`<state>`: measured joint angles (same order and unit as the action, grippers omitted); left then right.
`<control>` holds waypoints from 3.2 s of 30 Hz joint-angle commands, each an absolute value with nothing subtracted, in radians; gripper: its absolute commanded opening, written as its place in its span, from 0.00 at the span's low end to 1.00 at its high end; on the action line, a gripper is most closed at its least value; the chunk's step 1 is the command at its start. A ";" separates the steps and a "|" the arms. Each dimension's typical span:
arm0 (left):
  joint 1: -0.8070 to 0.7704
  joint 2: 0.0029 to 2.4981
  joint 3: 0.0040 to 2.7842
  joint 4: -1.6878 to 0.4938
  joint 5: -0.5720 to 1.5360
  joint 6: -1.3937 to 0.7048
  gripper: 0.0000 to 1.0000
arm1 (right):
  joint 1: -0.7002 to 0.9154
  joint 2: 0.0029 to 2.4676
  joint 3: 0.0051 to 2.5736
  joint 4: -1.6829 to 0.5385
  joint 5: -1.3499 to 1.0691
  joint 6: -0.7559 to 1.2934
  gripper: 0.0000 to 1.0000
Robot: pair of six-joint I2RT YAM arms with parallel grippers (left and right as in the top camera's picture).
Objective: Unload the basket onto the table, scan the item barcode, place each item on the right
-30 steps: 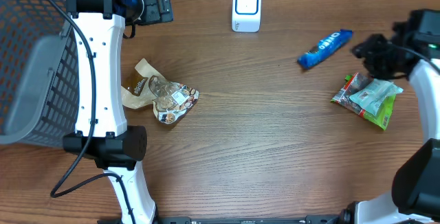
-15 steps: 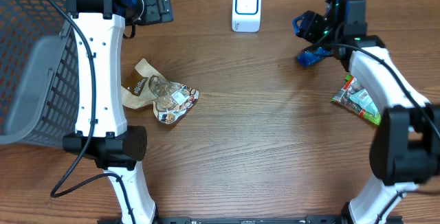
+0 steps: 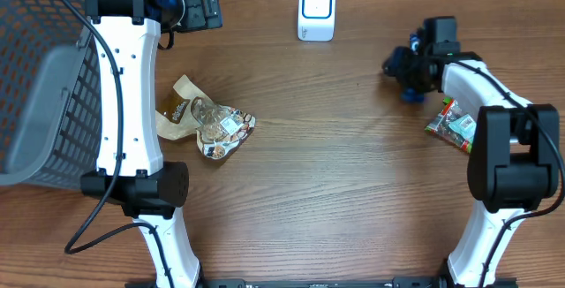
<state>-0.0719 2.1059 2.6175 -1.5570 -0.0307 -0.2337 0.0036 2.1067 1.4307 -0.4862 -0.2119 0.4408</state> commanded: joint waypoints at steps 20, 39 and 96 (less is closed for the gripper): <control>-0.072 2.106 2.628 -1.559 -0.033 -0.233 1.00 | -0.251 2.016 1.518 -0.698 -0.490 0.253 0.46; -0.072 2.106 2.628 -1.559 -0.033 -0.233 1.00 | 0.059 2.122 1.522 -0.383 -0.006 0.250 0.56; -0.072 2.106 2.628 -1.559 -0.033 -0.233 1.00 | 0.699 1.972 1.311 -0.395 -0.546 0.844 0.71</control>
<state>-0.0719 2.1059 2.6175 -1.5570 -0.0307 -0.2337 0.6792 1.9575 1.3354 -0.4358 -0.5758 0.7513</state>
